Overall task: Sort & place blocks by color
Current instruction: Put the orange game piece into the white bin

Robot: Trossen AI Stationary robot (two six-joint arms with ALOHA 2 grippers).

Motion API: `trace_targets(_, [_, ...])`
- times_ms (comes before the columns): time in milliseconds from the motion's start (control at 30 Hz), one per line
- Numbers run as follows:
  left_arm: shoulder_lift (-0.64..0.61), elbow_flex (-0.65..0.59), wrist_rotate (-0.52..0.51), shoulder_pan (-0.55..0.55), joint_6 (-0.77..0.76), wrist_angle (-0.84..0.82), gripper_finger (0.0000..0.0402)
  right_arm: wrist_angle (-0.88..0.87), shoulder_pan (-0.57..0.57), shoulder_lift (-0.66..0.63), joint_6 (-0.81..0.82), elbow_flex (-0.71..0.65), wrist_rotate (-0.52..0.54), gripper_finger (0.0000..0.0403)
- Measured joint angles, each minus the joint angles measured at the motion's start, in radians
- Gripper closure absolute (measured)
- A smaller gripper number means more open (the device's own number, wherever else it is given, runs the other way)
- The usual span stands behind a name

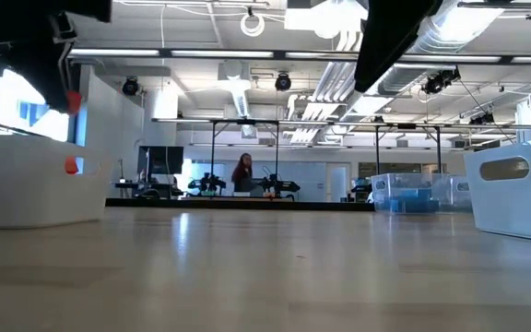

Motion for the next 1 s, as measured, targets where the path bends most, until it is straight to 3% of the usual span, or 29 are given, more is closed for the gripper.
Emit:
trace_targets(300, [-0.158,-0.209,0.126,0.007,-0.024,0.151,0.0294,0.021,-0.034,0.0,0.021,0.0,-0.001,0.0208])
trace_targets(533, [-0.194,-0.312,0.188,0.055,-0.017,0.191,0.0294,0.03,-0.057,0.0,0.052,0.0,-0.001,0.0208])
trace_targets(1000, [-0.196,-0.335,0.28,0.153,0.1,0.26,0.024,0.007,-0.065,0.0,0.036,0.0,-0.001,0.0208])
